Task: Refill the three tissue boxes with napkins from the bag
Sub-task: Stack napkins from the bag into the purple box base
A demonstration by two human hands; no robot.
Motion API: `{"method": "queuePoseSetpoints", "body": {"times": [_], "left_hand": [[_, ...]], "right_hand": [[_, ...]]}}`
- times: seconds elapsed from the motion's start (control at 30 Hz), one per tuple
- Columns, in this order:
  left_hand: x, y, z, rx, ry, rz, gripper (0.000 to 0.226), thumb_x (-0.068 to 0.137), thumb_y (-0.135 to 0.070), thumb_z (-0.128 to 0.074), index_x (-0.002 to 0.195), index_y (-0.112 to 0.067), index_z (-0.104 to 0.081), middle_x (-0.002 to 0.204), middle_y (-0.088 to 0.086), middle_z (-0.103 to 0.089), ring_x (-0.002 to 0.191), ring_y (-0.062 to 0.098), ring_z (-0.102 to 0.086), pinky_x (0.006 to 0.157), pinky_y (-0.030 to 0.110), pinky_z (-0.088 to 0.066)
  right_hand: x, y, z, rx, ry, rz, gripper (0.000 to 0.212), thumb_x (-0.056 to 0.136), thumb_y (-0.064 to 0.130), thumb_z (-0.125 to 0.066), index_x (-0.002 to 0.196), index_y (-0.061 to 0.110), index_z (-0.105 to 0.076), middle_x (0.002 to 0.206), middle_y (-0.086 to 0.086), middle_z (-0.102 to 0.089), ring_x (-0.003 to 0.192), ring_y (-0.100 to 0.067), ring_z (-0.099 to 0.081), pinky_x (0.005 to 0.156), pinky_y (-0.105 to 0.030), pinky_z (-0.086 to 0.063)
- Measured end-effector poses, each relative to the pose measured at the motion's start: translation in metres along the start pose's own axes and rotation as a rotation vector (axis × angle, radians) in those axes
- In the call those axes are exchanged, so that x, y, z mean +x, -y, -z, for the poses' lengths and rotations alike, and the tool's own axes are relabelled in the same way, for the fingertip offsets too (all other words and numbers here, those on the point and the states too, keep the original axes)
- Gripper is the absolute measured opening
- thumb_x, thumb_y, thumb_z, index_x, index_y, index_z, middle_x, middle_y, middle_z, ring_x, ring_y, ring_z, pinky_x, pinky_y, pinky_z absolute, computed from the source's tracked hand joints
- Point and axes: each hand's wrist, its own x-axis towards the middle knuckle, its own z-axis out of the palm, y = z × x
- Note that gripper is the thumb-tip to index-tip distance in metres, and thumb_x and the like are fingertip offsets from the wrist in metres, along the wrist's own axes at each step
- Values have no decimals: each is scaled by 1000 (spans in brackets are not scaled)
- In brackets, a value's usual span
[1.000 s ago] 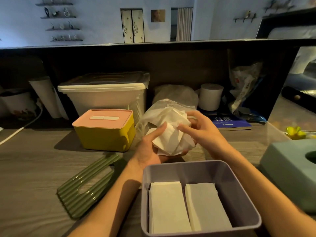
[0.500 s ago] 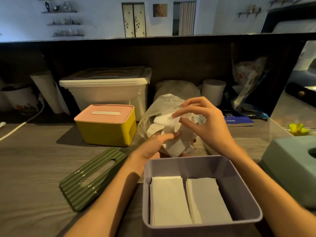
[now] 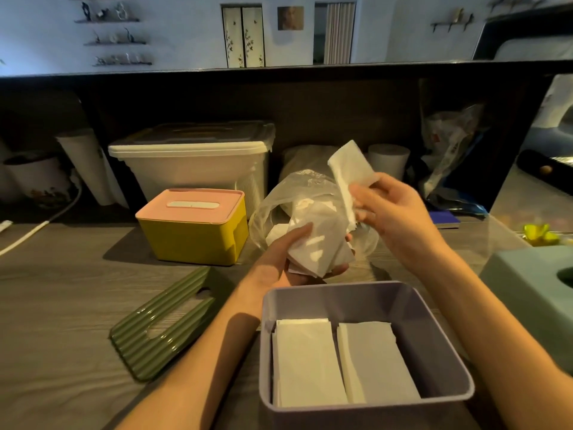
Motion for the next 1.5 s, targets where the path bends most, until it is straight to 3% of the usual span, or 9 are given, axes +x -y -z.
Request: {"method": "queuePoseSetpoints", "body": {"times": [0.07, 0.13, 0.23, 0.4, 0.5, 0.77, 1.23, 1.37, 1.5], "left_hand": [[1, 0, 1, -75, 4, -34, 41, 106, -37, -43, 100, -7, -70, 68, 9, -75, 55, 20, -73, 42, 31, -56], [6, 4, 9, -115, 39, -36, 60, 103, -57, -36, 125, -12, -69, 107, 14, -76, 92, 27, -76, 67, 39, -63], [5, 6, 14, -126, 94, -3, 61, 102, -59, -38, 143, -17, -54, 137, 16, -63, 122, 33, -63, 92, 45, -57], [2, 5, 19, 209, 117, -82, 16, 101, -24, -51, 112, -19, -61, 84, -7, -78, 78, 6, -74, 61, 19, -57], [6, 4, 23, 393, 79, -107, 23, 92, -24, -67, 114, -27, -61, 96, -7, -77, 89, 4, -72, 69, 14, -54], [5, 3, 22, 499, 148, -36, 23, 96, -12, -64, 109, -29, -55, 105, 0, -66, 94, 10, -65, 72, 16, -54], [11, 7, 21, 483, 102, -18, 14, 99, -20, -59, 109, -30, -58, 95, -12, -69, 77, -4, -69, 59, 13, -52], [16, 8, 22, 469, 46, 11, 16, 97, -30, -61, 112, -34, -58, 107, -3, -70, 91, 9, -67, 70, 19, -52], [11, 7, 17, 310, 116, 54, 31, 105, -44, -40, 103, -26, -65, 90, -2, -74, 75, 6, -71, 61, 17, -54]], "right_hand": [[1, -11, -1, -235, 28, -3, 19, 94, 23, -73, 111, 15, -70, 96, 3, -76, 87, -15, -75, 74, -29, -63], [2, -19, -3, -484, 21, 38, 18, 91, 28, -75, 107, 22, -69, 94, 9, -75, 85, -6, -73, 71, -21, -61], [2, -21, -2, -684, 65, 152, 14, 91, 33, -74, 103, 34, -67, 93, 20, -69, 86, 5, -66, 67, -11, -53], [4, -22, 0, -674, 67, 195, 19, 90, 44, -72, 106, 34, -70, 97, 21, -67, 89, 3, -64, 70, -14, -54], [5, -20, 4, -635, -4, 225, 27, 89, 50, -70, 110, 34, -71, 103, 21, -65, 95, 8, -60, 69, -7, -50], [5, -14, 4, -533, 111, 171, 15, 93, 39, -69, 102, 33, -80, 100, 21, -72, 96, 10, -62, 69, -6, -51], [4, 1, 11, -207, -382, 377, 17, 106, 31, -55, 112, 23, -67, 107, 6, -71, 99, -10, -68, 76, -32, -62], [2, 9, 7, -74, -136, 307, 21, 106, 28, -55, 112, 15, -70, 103, 4, -72, 93, -11, -69, 74, -25, -57], [2, -1, 1, -273, 102, 325, 16, 103, 24, -59, 109, 16, -71, 102, 8, -73, 93, -5, -67, 75, -19, -52]]}}
